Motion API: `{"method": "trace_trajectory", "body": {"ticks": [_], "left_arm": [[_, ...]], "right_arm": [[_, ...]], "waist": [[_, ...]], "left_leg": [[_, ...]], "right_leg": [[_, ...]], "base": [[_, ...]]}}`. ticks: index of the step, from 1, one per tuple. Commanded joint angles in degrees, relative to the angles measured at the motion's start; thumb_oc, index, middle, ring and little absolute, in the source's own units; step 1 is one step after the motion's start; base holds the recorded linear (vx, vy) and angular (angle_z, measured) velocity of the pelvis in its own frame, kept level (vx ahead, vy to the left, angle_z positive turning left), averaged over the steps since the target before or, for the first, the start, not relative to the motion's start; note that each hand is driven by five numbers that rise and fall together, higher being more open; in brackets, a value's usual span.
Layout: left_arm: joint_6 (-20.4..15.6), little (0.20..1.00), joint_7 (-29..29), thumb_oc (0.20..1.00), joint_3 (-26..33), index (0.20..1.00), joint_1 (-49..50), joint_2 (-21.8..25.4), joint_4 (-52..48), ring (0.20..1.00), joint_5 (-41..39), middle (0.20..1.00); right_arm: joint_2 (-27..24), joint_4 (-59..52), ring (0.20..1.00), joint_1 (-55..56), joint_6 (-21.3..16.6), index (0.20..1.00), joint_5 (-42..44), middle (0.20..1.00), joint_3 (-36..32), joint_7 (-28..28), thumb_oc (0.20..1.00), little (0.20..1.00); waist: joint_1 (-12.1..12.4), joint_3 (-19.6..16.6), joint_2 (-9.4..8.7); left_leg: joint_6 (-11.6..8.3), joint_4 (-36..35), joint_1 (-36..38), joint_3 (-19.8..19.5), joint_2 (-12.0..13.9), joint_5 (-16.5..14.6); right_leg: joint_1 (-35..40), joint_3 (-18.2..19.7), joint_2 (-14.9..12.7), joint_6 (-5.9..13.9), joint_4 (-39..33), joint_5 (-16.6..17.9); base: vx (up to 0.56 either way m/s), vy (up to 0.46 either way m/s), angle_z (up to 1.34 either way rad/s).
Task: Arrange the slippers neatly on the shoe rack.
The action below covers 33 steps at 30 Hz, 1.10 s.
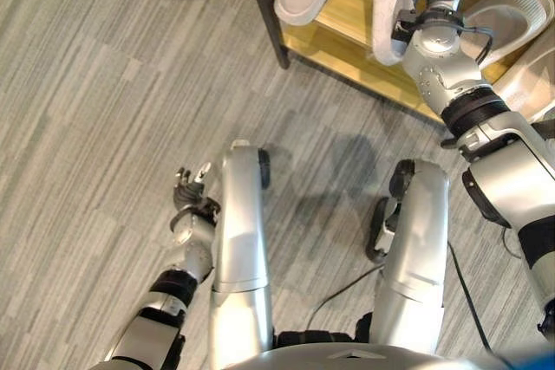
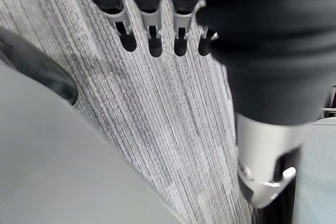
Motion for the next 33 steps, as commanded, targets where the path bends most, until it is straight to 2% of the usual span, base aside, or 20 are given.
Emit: {"method": "trace_trajectory", "body": {"ticks": [1,4,10,11,12,16,21,33], "left_arm": [[-1.4,1.0,-0.1,1.0,-1.2,1.0,0.8,-0.2,-1.1,1.0,-0.2,1.0],[-0.8,1.0,-0.9,1.0,-1.8,1.0,-0.3,-0.9,4.0,1.0,-1.4,1.0],[-0.3,1.0,-1.9,1.0,-1.6,1.0,-0.2,-1.7,6.5,1.0,-3.9,1.0],[0.2,1.0,-2.5,1.0,-1.7,1.0,-0.2,-1.8,7.9,1.0,-4.0,1.0],[0.4,1.0,-2.8,1.0,-1.8,1.0,-0.4,-1.8,8.7,1.0,-4.3,1.0],[1.7,1.0,-4.2,1.0,-2.3,1.0,-0.9,-1.9,11.8,1.0,-4.7,1.0],[2.4,1.0,-4.9,1.0,-2.7,1.0,-1.3,-1.8,13.3,1.0,-4.5,1.0],[2.1,1.0,-4.8,1.0,-3.3,1.0,0.7,-2.0,10.8,1.0,-4.6,1.0]], "right_arm": [[-0.6,-0.9,0.2,-9.9,-2.3,0.2,1.4,0.2,-0.2,-0.4,0.2,0.2],[1.4,1.0,0.2,-9.7,-3.8,0.2,5.4,0.2,-0.7,1.1,0.2,0.2],[2.6,0.0,0.2,-9.5,-4.8,0.2,7.5,0.2,-0.6,2.2,0.2,0.2],[2.8,0.3,0.784,-9.4,-5.6,0.784,10.0,0.784,-0.8,3.3,0.784,0.784],[2.8,0.5,1.0,-9.6,-5.8,1.0,11.5,1.0,-0.8,3.9,1.0,1.0],[2.7,-0.3,1.0,-10.1,-6.1,1.0,14.2,1.0,0.2,6.0,1.0,1.0],[2.7,0.2,1.0,-10.1,-7.0,1.0,15.3,1.0,-0.9,5.9,1.0,1.0],[2.2,-1.5,1.0,-8.7,-8.1,1.0,16.2,1.0,-3.5,5.2,1.0,1.0]], "waist": [[1.8,0.1,0.05],[1.9,0.1,0.09],[1.9,0.1,0.4],[1.9,0.1,0.4],[2.0,0.1,0.4],[2.0,0.1,0.15],[1.9,0.1,0.27],[1.5,0.1,1.11]], "left_leg": [[4.94,7.9,-1.3,0.5,1.1,-8.4],[4.74,8.7,-1.3,0.7,1.0,-8.9],[4.7,9.2,-1.3,0.5,0.9,-9.0],[4.66,9.5,-1.3,0.5,0.9,-9.2],[4.64,9.6,-1.3,0.5,0.9,-9.2],[4.46,9.8,-1.3,0.4,1.0,-9.2],[4.37,10.1,-1.3,0.6,1.1,-9.1],[4.38,10.6,-1.3,0.6,1.2,-9.1]], "right_leg": [[-0.1,2.1,1.2,-9.29,4.4,-0.8],[-0.1,2.6,1.2,-9.54,5.4,-1.2],[-0.1,2.7,1.3,-9.58,6.0,-1.5],[-0.1,2.8,1.3,-9.54,6.3,-1.5],[-0.1,2.8,1.3,-9.56,6.5,-1.6],[-0.1,3.1,1.4,-9.63,7.0,-1.7],[-0.1,3.4,1.4,-9.69,7.4,-1.7],[-0.1,3.7,1.7,-9.73,8.4,-2.1]], "base": [[0.0,0.0,0.0],[0.02,-0.005,-0.01],[0.0,0.0,0.0],[0.0,0.0,0.0],[0.0,0.0,0.0],[0.0,0.0,0.0],[0.0,0.0,0.0],[0.0,0.0,0.0]]}}
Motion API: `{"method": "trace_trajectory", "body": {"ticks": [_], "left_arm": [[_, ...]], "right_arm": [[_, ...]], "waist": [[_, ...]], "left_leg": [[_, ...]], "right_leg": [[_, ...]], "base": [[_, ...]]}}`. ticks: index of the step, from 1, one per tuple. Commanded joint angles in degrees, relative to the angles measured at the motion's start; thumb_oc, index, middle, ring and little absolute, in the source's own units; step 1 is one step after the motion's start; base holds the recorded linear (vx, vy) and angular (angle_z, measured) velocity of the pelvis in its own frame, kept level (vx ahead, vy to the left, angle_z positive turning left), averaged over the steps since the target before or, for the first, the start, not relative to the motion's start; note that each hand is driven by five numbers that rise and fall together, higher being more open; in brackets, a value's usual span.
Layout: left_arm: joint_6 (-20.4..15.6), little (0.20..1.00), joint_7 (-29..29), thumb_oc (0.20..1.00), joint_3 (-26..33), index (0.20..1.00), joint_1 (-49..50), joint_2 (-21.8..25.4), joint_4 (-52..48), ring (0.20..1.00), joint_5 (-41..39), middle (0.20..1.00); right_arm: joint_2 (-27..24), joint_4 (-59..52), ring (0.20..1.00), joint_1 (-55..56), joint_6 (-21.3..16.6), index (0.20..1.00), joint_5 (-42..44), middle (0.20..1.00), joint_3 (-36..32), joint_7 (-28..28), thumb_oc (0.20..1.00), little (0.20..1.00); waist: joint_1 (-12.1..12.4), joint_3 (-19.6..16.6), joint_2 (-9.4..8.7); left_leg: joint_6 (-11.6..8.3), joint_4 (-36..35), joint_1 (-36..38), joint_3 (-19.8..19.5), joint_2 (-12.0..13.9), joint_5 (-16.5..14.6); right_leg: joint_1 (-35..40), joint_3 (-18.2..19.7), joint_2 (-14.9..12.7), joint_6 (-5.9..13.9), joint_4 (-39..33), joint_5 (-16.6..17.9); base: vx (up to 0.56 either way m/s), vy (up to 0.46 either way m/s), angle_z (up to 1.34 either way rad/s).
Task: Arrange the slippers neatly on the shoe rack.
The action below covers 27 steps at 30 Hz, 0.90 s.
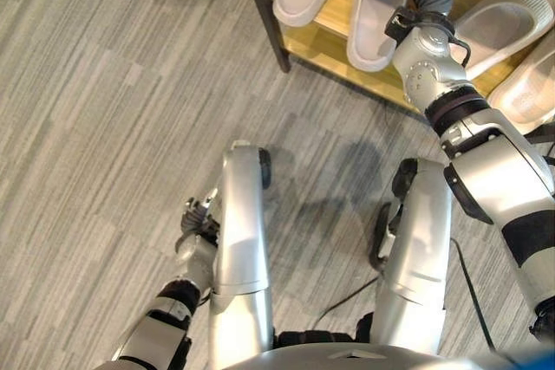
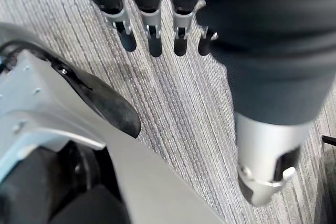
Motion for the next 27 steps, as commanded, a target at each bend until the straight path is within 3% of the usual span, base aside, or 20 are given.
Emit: {"method": "trace_trajectory", "body": {"ticks": [1,13,20,27], "left_arm": [[-1.0,1.0,-0.4,1.0,-1.5,1.0,0.6,-0.2,-1.4,1.0,0.3,1.0],[-0.2,1.0,0.8,1.0,0.2,1.0,-1.0,-0.4,0.4,1.0,0.9,1.0],[1.2,1.0,-0.1,1.0,1.9,1.0,-0.4,0.3,0.3,1.0,2.3,1.0],[1.5,1.0,0.2,1.0,4.1,1.0,1.2,0.1,-1.1,1.0,3.2,1.0]], "right_arm": [[-1.4,-3.2,1.0,-7.1,-4.0,1.0,1.6,1.0,1.5,0.2,1.0,1.0],[-3.9,-11.5,1.0,-2.7,-4.2,1.0,0.4,1.0,3.7,0.6,1.0,1.0],[-13.4,-19.6,1.0,-2.2,-1.9,1.0,-3.3,1.0,10.1,4.0,1.0,1.0],[-18.3,-27.5,1.0,2.4,-1.0,1.0,-13.5,1.0,8.6,2.0,1.0,1.0]], "waist": [[1.8,0.1,0.91],[1.0,0.1,-0.01],[0.5,0.1,-0.14],[-0.4,0.1,-0.15]], "left_leg": [[4.76,6.3,0.0,1.1,1.4,-7.4],[4.58,6.6,0.0,0.6,1.3,-7.0],[4.36,6.7,0.0,0.2,1.1,-6.6],[4.51,6.8,0.0,0.1,1.3,-6.5]], "right_leg": [[1.5,1.8,1.2,-9.77,3.5,-0.1],[1.5,1.7,1.5,-9.57,3.8,0.0],[1.5,2.0,1.4,-9.29,3.8,0.0],[1.5,2.1,1.6,-9.24,3.8,0.1]], "base": [[0.0,0.0,0.0],[0.0,0.0,0.0],[0.0,0.0,-0.01],[0.0,0.0,0.0]]}}
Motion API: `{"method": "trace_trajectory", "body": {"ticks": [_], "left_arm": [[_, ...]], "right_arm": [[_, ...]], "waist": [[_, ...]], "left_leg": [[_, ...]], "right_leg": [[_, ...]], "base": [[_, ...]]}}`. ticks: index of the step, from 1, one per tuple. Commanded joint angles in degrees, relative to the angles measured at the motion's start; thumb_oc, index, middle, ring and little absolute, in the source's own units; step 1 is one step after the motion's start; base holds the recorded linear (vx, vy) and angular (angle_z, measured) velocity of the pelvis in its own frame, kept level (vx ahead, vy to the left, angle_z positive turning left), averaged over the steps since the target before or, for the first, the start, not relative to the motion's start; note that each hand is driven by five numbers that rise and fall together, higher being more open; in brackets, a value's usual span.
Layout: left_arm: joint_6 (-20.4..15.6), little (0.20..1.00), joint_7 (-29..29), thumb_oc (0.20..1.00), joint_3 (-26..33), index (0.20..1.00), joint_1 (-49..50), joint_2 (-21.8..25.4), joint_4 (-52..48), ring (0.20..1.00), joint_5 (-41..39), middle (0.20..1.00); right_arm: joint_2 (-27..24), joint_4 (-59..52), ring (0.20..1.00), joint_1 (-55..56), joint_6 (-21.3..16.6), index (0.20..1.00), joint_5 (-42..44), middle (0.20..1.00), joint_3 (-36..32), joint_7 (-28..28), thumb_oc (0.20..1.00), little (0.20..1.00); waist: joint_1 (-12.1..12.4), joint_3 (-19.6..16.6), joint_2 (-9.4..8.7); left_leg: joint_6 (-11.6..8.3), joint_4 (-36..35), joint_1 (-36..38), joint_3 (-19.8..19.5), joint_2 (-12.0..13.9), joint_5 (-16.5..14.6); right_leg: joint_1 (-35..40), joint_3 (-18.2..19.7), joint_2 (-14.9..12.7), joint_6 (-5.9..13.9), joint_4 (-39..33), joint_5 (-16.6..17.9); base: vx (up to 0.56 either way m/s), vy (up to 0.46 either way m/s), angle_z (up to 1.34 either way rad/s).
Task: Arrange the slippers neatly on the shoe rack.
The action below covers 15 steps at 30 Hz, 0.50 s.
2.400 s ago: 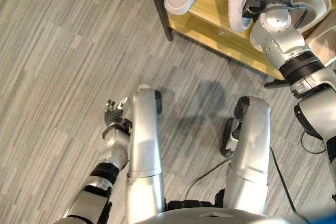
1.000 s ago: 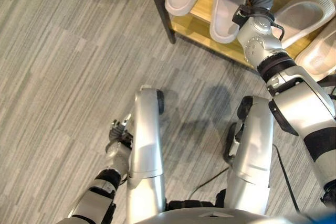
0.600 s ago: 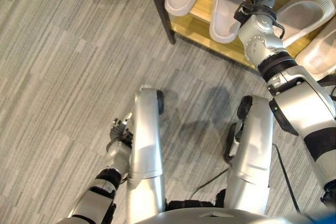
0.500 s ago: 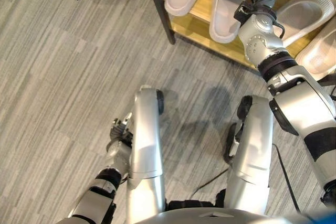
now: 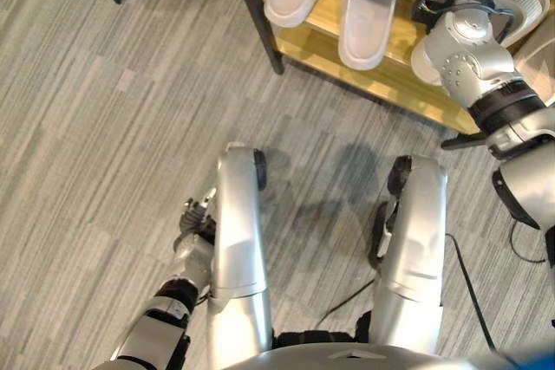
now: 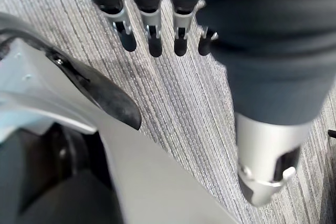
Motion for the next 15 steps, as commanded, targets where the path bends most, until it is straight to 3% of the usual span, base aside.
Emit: {"method": "trace_trajectory", "body": {"ticks": [1,15], "left_arm": [[-0.5,1.0,0.1,1.0,1.5,1.0,1.3,-0.2,-1.1,1.0,2.6,1.0],[0.9,1.0,-1.7,1.0,4.4,1.0,2.6,0.5,-0.9,1.0,5.2,1.0]], "right_arm": [[-2.2,-6.1,1.0,-1.7,-1.3,1.0,-7.1,1.0,-0.4,-1.3,1.0,1.0],[-9.5,-22.6,1.0,5.7,0.3,1.0,-19.7,1.0,-0.8,2.9,1.0,1.0]], "waist": [[1.7,0.1,-0.09],[0.5,0.1,-0.45]], "left_leg": [[4.83,5.5,0.2,0.7,1.2,-6.0],[4.97,6.5,0.2,0.2,1.4,-5.9]], "right_leg": [[1.5,2.0,1.0,-9.3,3.2,0.2],[1.5,1.9,1.5,-9.01,3.6,0.1]], "base": [[-0.01,0.009,-0.03],[0.0,0.001,-0.01]]}}
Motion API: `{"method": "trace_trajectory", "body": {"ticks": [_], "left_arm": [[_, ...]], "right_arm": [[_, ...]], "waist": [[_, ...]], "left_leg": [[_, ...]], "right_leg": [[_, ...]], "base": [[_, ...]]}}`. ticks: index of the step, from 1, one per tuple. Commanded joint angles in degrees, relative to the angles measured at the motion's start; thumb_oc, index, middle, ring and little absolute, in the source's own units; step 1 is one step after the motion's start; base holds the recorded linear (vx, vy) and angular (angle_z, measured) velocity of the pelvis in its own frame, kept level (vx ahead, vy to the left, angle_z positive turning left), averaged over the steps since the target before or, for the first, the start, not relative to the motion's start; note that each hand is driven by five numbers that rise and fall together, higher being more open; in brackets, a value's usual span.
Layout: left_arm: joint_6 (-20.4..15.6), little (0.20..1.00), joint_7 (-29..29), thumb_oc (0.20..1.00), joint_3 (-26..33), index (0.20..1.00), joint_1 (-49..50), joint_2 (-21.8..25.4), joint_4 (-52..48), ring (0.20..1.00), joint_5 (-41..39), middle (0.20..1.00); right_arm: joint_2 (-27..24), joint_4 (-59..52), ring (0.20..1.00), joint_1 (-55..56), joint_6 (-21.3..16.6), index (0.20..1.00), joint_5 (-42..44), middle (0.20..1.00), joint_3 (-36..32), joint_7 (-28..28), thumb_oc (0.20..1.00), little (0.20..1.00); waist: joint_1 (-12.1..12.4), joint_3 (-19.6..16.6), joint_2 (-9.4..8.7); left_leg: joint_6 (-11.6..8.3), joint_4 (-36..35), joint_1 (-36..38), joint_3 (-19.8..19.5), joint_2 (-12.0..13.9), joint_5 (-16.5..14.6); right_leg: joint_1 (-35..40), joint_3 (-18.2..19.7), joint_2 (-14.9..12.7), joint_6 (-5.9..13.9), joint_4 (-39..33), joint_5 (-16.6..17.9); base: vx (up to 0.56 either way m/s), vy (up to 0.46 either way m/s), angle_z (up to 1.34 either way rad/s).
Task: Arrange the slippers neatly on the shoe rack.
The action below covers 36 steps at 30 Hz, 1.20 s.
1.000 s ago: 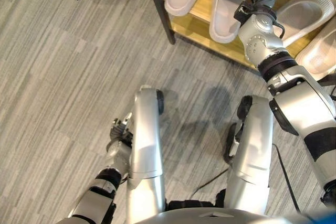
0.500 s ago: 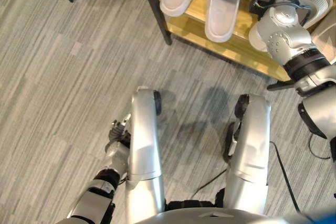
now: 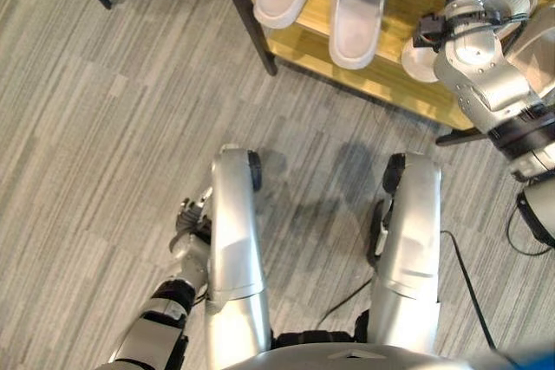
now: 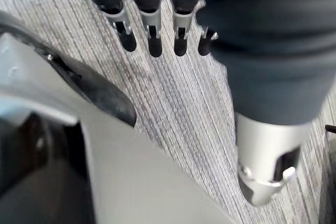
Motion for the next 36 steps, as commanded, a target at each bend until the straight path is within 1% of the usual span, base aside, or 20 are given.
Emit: {"method": "trace_trajectory", "body": {"ticks": [1,4,5,9,13,17,19,23,29,36], "left_arm": [[-0.2,1.0,-0.9,1.0,1.9,1.0,1.2,0.2,-0.2,1.0,1.9,1.0],[-0.2,1.0,-0.9,1.0,1.9,1.0,1.2,0.2,-0.2,1.0,2.0,1.0],[0.2,1.0,-1.4,1.0,2.4,1.0,1.7,0.3,-1.0,1.0,3.0,1.0],[0.4,1.0,-1.6,1.0,3.4,1.0,3.1,0.5,-1.8,1.0,3.5,1.0],[0.5,1.0,-2.0,1.0,4.1,1.0,4.0,0.5,-1.8,1.0,3.9,1.0],[0.9,1.0,-2.6,1.0,4.6,1.0,4.8,0.4,-1.5,1.0,3.9,1.0],[0.9,1.0,-3.4,1.0,5.1,1.0,5.7,0.4,-2.2,1.0,4.8,1.0],[0.7,1.0,-3.6,1.0,5.6,1.0,5.9,0.5,-2.5,1.0,4.8,1.0],[0.5,1.0,-4.1,1.0,6.4,1.0,5.9,0.4,-3.1,1.0,5.0,1.0],[0.3,1.0,-5.4,1.0,7.3,1.0,5.5,-0.1,-2.8,1.0,5.7,1.0]], "right_arm": [[-2.9,-6.2,1.0,-2.7,-1.3,1.0,-4.5,1.0,-0.4,1.3,1.0,1.0],[-2.9,-6.3,1.0,-2.7,-1.2,1.0,-4.5,1.0,-0.4,1.3,1.0,1.0],[-4.0,-9.5,1.0,-0.9,-0.7,1.0,-6.3,1.0,-1.4,1.7,1.0,1.0],[-5.5,-14.0,1.0,4.3,-0.4,1.0,-10.1,1.0,-5.4,1.7,1.0,1.0],[-6.2,-18.4,1.0,9.8,-0.4,1.0,-11.8,1.0,-9.0,2.4,1.0,1.0],[-7.5,-21.3,1.0,13.2,-0.4,1.0,-13.0,1.0,-10.7,3.7,1.0,1.0],[-10.1,-24.0,1.0,15.8,-0.3,1.0,-14.7,1.0,-11.9,5.2,1.0,1.0],[-11.2,-25.8,1.0,18.1,-0.3,1.0,-15.8,1.0,-12.8,6.2,1.0,1.0],[-11.7,-27.2,1.0,19.2,0.6,1.0,-21.5,1.0,-13.0,7.7,1.0,1.0],[-11.4,-27.4,1.0,19.4,2.6,1.0,-30.1,1.0,-12.9,9.5,1.0,1.0]], "waist": [[1.7,0.2,-0.39],[1.7,0.2,-0.39],[1.5,0.2,-0.58],[1.2,0.2,-0.86],[0.8,0.2,-1.16],[0.7,0.2,-1.29],[0.3,0.2,-1.31],[0.2,0.2,-1.33],[0.3,0.2,-1.23],[0.3,0.2,-1.35]], "left_leg": [[5.08,6.0,0.0,0.4,1.3,-5.4],[5.08,6.0,0.0,0.4,1.2,-5.4],[5.09,5.8,0.0,0.5,1.3,-5.4],[5.21,5.8,0.0,0.7,1.5,-5.6],[5.3,6.0,0.0,0.9,1.7,-5.9],[5.35,6.2,0.0,0.9,1.7,-6.1],[5.36,6.4,0.0,0.9,1.7,-6.3],[5.23,6.6,0.0,0.9,1.7,-6.3],[5.08,6.8,0.0,0.4,1.7,-6.2],[5.14,7.1,0.0,0.3,1.4,-6.2]], "right_leg": [[1.2,2.0,1.1,-8.95,3.5,0.2],[1.2,2.0,1.1,-8.95,3.5,0.2],[1.2,2.0,1.3,-8.79,3.3,0.3],[1.2,2.2,1.4,-8.72,3.4,0.4],[1.2,2.3,1.4,-8.68,3.5,0.5],[1.2,2.5,1.5,-8.65,3.7,0.5],[1.2,2.6,1.3,-8.77,4.0,0.3],[1.2,2.8,1.4,-8.76,4.3,0.2],[1.2,2.5,1.7,-8.73,4.4,0.1],[1.2,2.6,1.7,-8.65,4.6,0.1]], "base": [[0.0,0.0,0.0],[0.0,0.0,0.0],[0.0,0.0,0.0],[0.0,0.0,0.0],[0.0,0.0,0.0],[0.01,0.002,-0.06],[0.0,-0.001,-0.02],[0.0,0.0,0.0],[0.0,0.0,-0.01],[0.0,-0.001,-0.01]]}}
